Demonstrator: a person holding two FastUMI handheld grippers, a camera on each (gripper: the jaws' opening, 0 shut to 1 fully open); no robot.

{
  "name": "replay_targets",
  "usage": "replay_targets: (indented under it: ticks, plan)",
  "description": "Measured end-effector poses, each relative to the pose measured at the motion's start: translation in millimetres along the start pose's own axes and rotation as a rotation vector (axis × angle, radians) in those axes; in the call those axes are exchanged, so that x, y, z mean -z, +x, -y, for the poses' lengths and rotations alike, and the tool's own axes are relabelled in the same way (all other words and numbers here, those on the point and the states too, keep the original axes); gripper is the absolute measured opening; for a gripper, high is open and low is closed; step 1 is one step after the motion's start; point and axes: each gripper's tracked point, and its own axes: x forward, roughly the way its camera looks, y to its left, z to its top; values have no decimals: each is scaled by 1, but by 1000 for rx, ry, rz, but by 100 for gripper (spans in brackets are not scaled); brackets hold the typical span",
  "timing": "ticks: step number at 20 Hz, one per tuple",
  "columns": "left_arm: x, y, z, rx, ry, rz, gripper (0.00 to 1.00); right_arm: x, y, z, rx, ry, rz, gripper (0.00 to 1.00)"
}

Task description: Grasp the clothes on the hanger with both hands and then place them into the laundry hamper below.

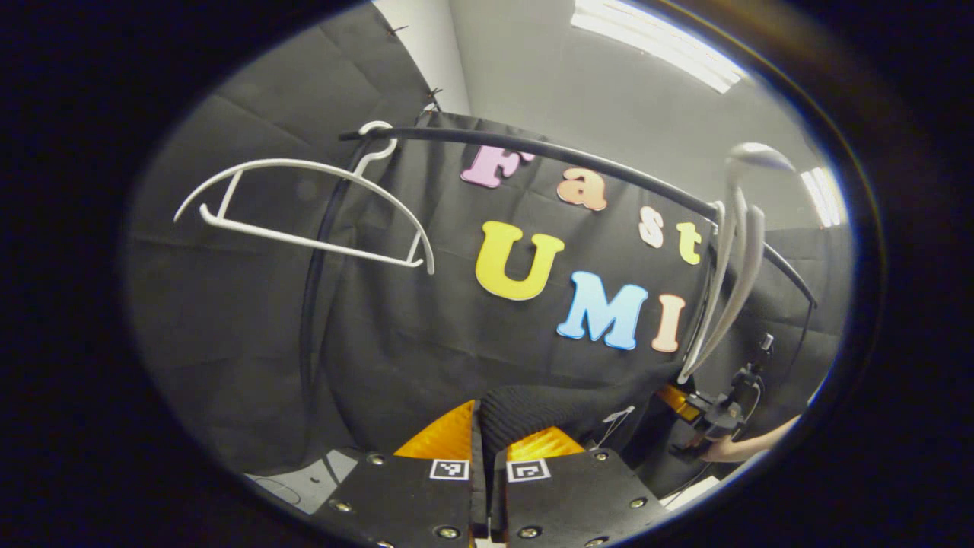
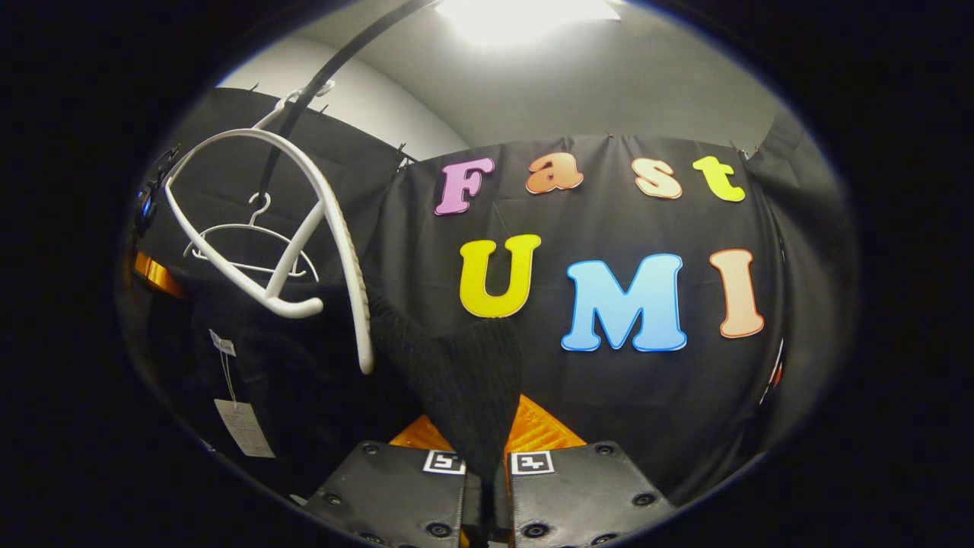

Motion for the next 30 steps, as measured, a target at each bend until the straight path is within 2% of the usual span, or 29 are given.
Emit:
replay_targets:
  ticks: [3, 6, 8, 12, 14, 16, 18, 21, 25, 30]
  plan:
    - [25, -27, 5, -68, -10, -23, 2, 24, -20, -6, -40, 71, -68, 9]
    - [46, -58, 12, -122, 15, -44, 4, 37, -50, -14, -67, 43, -104, 9]
    - [59, -78, 21, -128, 12, -56, 3, 46, -68, -14, -51, 57, -142, 10]
    - [78, -105, 30, -73, 54, -108, 3, 46, -103, -16, 39, 66, -191, 10]
    - [92, -122, 31, -41, 25, -162, 4, 46, -127, -20, 115, 74, -232, 10]
    - [99, -127, 36, 18, 6, -189, 4, 40, -152, -25, 201, 110, -252, 10]
    - [101, -129, 38, 70, 51, -202, 3, 35, -177, -29, 289, 156, -271, 10]
    - [107, -131, 50, 165, 63, -221, 4, 28, -212, -30, 391, 198, -295, 10]
    - [115, -128, 58, 208, 168, -243, 3, 31, -260, -32, 462, 204, -335, 10]
    - [150, -129, 60, 173, 223, -307, 4, 73, -297, -46, 493, 287, -439, 10]
